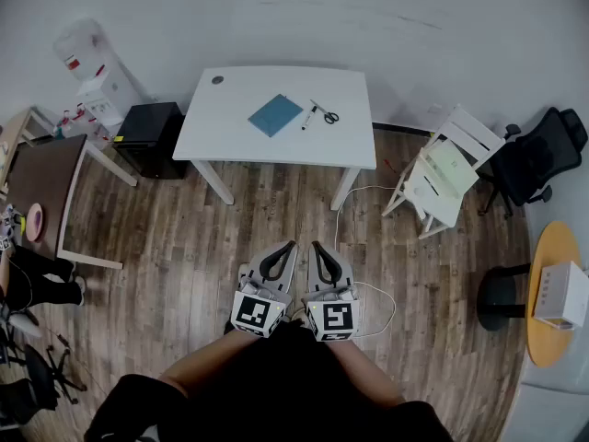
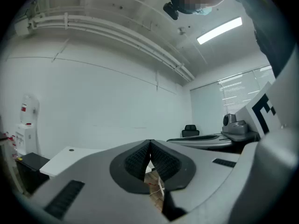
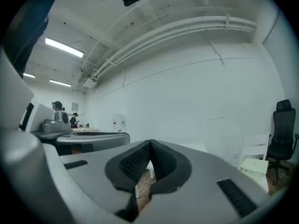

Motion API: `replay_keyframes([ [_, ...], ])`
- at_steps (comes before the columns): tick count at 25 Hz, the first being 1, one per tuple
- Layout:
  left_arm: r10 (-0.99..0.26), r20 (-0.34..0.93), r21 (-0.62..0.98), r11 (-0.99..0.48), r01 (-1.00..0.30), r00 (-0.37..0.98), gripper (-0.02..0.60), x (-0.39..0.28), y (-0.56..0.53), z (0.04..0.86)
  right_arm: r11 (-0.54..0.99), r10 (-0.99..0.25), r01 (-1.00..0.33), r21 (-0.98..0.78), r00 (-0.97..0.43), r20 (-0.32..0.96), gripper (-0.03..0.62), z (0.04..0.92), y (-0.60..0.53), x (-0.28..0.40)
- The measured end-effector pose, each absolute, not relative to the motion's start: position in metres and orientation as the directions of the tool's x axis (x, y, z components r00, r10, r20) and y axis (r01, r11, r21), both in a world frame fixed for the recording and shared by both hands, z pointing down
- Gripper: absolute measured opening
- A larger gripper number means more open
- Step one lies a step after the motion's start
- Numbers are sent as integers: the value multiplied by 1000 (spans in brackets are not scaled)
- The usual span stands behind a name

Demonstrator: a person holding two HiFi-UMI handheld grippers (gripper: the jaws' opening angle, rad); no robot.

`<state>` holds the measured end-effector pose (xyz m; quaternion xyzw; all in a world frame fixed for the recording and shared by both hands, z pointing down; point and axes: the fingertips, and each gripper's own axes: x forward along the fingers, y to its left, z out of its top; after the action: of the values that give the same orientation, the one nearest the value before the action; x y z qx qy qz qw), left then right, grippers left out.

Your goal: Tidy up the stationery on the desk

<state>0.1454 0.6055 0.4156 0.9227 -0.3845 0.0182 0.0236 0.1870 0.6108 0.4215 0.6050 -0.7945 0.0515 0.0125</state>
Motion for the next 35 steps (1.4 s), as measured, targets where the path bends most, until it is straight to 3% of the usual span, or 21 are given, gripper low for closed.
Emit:
replay_keyframes([
  [8,-706,40,84,-703,-706,707,14,149,607,419,323,-944,-942,-90,-328,49,31,419,618,184],
  [17,-708,52,97,-699,-709,705,14,135,578,426,308,-940,-938,-162,-326,98,32,434,587,178],
  [35,-715,78,149,-681,-717,695,14,34,411,450,323,-918,-944,-66,-330,218,32,448,423,93],
])
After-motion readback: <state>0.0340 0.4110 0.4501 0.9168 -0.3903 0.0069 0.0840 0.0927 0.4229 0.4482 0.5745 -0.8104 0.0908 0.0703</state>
